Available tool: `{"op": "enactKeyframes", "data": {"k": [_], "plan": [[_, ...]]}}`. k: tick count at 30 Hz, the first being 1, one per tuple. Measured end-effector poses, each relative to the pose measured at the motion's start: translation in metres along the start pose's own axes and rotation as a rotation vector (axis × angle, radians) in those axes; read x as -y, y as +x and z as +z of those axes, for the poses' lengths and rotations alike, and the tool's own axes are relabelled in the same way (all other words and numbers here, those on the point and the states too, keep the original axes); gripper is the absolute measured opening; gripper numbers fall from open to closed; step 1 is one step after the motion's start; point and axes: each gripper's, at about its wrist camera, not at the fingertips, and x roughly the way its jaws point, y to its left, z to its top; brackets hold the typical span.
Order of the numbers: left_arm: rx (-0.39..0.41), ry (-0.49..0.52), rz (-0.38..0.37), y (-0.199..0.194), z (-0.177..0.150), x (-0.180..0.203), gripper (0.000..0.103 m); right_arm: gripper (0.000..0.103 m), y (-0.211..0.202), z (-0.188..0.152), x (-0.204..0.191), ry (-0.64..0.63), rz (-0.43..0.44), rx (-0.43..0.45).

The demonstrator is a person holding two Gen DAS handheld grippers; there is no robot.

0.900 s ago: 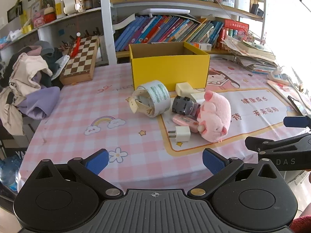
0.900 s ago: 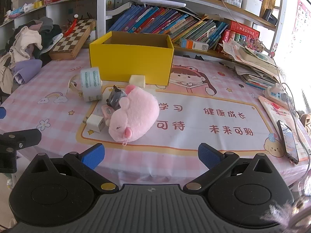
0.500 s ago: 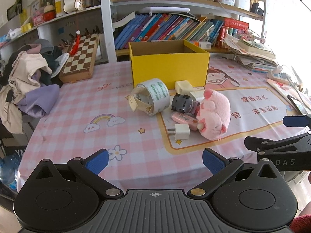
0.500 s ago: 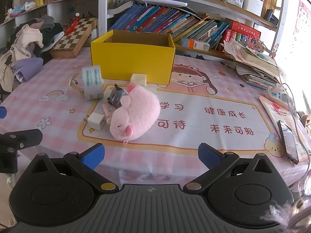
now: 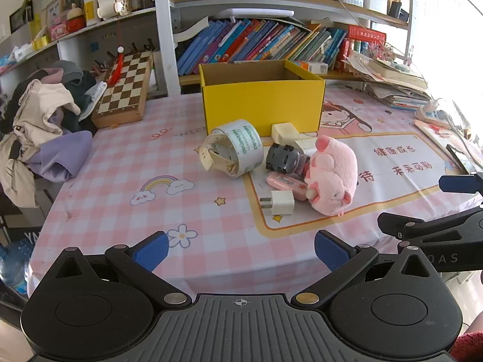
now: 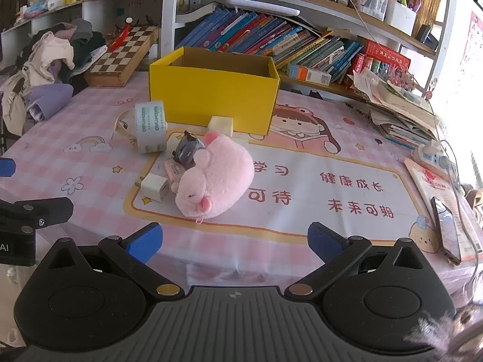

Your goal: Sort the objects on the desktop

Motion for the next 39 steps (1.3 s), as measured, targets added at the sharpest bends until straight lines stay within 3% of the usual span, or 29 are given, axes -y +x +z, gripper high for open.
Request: {"op": "enactKeyframes", "data": {"k": [39], "plan": [[-0.024, 0.004, -0.014, 0.0021, 0.0066, 0.0024, 0.103, 0.103, 0.002, -0.0018, 0.0012, 0.018, 0.027, -0.009]]}}
